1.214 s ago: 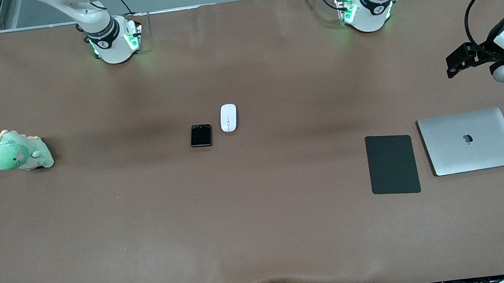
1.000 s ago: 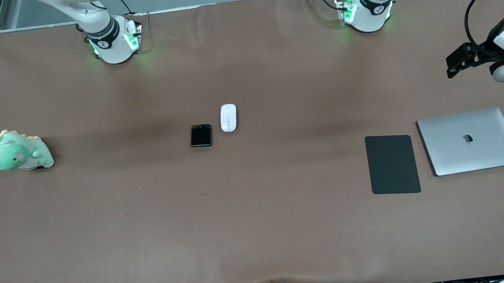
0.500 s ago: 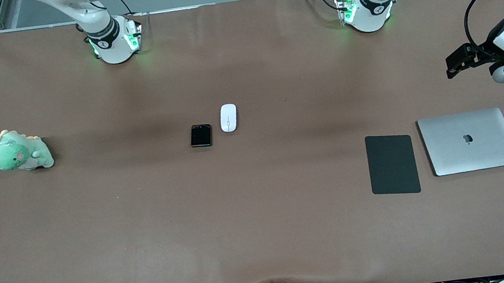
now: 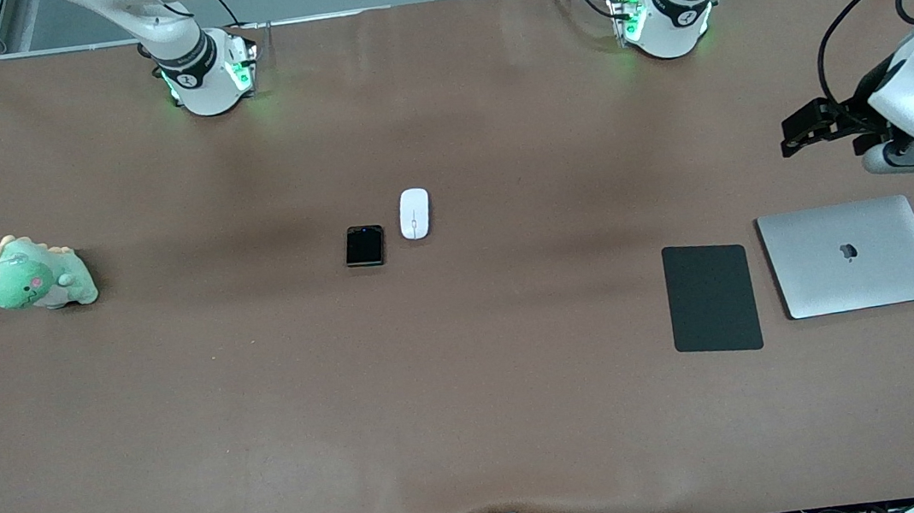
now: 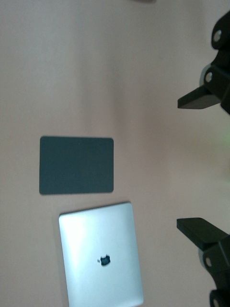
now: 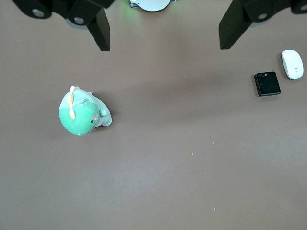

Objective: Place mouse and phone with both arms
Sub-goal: 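Move the left gripper over the white mouse beside the phone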

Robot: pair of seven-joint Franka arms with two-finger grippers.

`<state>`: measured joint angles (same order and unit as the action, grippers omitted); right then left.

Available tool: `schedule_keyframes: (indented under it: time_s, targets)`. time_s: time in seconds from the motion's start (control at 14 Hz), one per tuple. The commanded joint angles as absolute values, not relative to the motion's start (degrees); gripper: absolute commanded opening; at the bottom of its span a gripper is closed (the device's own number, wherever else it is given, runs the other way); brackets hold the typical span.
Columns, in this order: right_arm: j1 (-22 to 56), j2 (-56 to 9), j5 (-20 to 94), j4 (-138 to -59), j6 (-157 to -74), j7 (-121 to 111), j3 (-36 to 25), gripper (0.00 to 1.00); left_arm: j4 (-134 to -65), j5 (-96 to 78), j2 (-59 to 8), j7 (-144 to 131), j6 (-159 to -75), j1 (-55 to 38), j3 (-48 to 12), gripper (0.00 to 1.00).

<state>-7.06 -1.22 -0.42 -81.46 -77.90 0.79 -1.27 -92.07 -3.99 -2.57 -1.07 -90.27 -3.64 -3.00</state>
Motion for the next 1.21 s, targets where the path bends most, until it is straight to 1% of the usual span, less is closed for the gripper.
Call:
schedule_keyframes:
  time_s: [0.0, 0.29, 0.5, 0.86, 1.07, 1.14]
  targets:
    - [-7.03, -1.41, -0.88, -81.03, -77.26, 0.97, -1.05, 1.00, -91.05, -3.96, -3.43, -6.48, -89.73, -4.48, -6.57, 1.00]
    - [-6.60, -1.41, -0.44, -81.04, -77.34, 1.05, -0.97, 1.00, -92.10, -4.04, -5.01, -9.91, -90.35, -5.09, -12.38, 1.00]
    - [-6.15, -1.49, -0.53, -80.86, -77.78, 0.10, -0.97, 1.00, -93.69, -4.04, -6.15, -17.64, -93.68, -7.55, -15.63, 1.00]
    - [-6.68, -1.50, -0.26, -80.60, -77.17, -1.93, -1.23, 1.00, -94.22, -4.04, -10.71, -30.29, -100.09, -16.86, -16.44, 1.00]
    - [-7.38, -0.97, -0.53, -80.59, -75.15, -5.53, -1.76, 1.00, -94.22, -3.96, -14.14, -36.81, -104.93, -22.22, -16.35, 1.00]
    - [-8.86, -0.88, 0.34, -80.60, -73.93, -5.71, -1.93, 1.00, -94.31, -3.96, -15.28, -39.18, -106.86, -23.98, -16.35, 1.00]
